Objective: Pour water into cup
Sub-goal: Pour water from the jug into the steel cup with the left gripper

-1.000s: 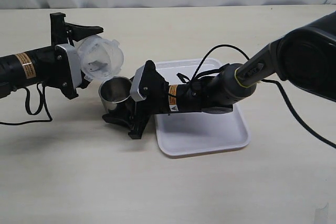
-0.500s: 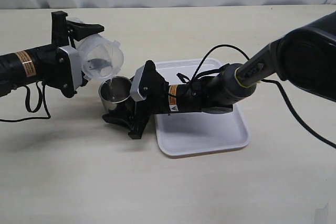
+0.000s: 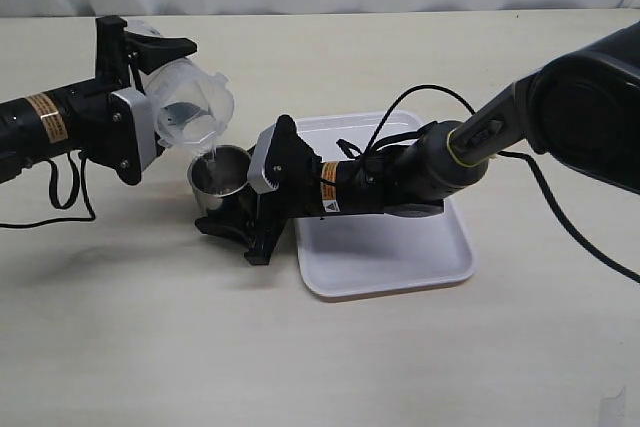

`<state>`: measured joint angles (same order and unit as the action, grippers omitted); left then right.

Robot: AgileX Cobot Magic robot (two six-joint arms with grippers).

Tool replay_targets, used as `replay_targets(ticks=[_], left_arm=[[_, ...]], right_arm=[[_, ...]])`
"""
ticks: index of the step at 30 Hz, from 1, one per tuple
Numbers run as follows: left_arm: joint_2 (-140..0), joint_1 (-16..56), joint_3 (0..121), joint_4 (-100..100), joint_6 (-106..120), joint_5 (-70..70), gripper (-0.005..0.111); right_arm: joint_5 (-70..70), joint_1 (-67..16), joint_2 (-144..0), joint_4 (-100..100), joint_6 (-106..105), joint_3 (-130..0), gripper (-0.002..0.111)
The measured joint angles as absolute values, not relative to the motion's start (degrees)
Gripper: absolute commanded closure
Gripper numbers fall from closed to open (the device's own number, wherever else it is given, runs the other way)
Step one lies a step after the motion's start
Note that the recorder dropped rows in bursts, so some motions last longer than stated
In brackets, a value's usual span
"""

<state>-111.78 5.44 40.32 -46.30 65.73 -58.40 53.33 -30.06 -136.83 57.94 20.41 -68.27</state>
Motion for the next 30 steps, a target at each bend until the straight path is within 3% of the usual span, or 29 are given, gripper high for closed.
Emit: replay_targets(ticks=[30], left_arm=[[-111.8, 7.5, 40.3, -41.7, 74.7, -59.6, 0.107]], right_arm=[[53.3, -30.1, -136.8, 58.0, 20.4, -68.3, 0.104]])
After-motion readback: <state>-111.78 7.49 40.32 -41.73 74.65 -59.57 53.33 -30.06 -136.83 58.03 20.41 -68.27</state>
